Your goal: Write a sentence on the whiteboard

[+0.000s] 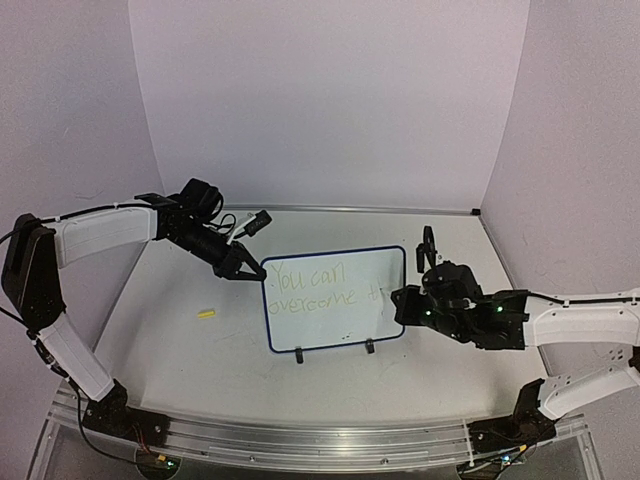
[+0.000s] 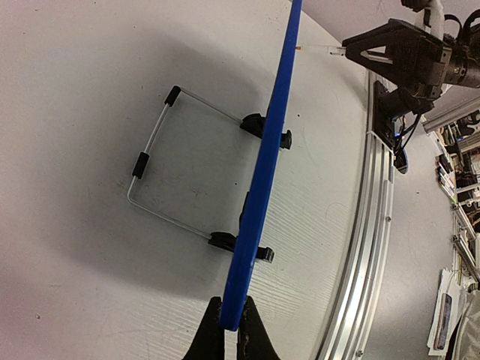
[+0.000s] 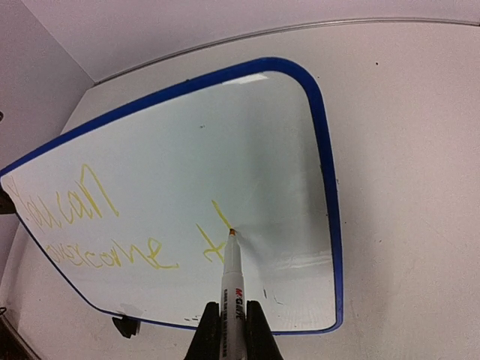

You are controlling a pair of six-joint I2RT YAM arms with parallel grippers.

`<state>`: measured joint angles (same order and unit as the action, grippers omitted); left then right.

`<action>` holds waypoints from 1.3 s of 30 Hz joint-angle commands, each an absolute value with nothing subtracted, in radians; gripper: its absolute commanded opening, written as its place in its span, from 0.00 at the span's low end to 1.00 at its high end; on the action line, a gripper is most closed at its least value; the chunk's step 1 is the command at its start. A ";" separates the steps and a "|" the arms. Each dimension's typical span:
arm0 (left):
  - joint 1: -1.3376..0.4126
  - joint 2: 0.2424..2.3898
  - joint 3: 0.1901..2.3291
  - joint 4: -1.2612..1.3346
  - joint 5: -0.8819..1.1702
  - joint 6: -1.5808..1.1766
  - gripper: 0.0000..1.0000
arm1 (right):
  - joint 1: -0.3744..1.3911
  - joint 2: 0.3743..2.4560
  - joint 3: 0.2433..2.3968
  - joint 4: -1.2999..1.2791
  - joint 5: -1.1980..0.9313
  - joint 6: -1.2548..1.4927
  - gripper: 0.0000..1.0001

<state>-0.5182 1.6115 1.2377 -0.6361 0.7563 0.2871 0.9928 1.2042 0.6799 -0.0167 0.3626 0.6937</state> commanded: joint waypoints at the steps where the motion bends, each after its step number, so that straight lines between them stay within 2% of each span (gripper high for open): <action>1: -0.529 1.654 1.242 -0.680 0.651 0.311 0.00 | 0.987 1.193 0.653 -0.037 0.346 0.734 0.00; 39: -0.529 1.640 1.240 -0.680 0.646 0.312 0.00 | 0.987 1.154 0.685 -0.039 0.443 0.749 0.00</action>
<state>-0.5190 1.6115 1.2400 -0.6377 0.7555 0.2878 0.9924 1.1732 0.6637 -0.0259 0.3872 0.7305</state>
